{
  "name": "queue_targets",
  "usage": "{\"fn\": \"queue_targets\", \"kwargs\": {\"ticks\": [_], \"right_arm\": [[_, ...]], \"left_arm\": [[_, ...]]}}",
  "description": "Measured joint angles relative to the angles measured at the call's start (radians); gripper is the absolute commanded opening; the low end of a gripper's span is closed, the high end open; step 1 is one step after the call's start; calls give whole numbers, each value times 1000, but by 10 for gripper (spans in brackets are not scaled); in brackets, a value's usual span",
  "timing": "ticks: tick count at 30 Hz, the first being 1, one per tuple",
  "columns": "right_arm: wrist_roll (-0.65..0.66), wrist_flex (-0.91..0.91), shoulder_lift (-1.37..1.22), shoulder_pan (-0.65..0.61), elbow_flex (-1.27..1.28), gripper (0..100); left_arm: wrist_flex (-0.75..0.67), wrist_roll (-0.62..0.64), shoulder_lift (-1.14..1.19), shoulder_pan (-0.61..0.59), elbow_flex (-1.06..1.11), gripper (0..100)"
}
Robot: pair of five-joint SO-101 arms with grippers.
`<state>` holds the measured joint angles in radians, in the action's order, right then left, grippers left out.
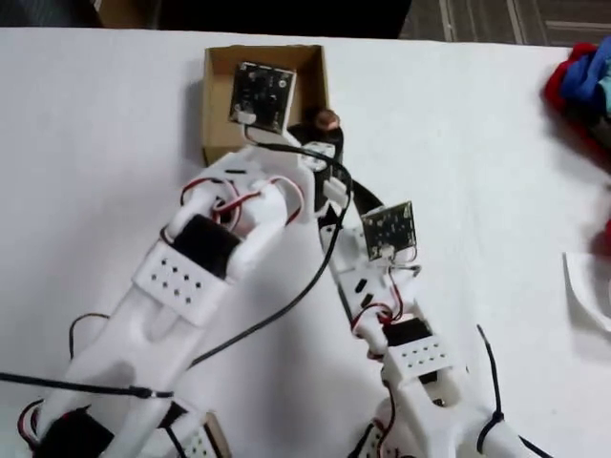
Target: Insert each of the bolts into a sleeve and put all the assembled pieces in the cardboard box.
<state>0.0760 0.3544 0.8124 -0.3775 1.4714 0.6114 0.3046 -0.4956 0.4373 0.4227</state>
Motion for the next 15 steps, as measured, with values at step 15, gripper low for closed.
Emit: {"fn": "queue_targets", "kwargs": {"ticks": [15], "right_arm": [[2, 0, -5, -3, 2, 20]], "left_arm": [[-15, -8, 23, -2, 0, 26]]}}
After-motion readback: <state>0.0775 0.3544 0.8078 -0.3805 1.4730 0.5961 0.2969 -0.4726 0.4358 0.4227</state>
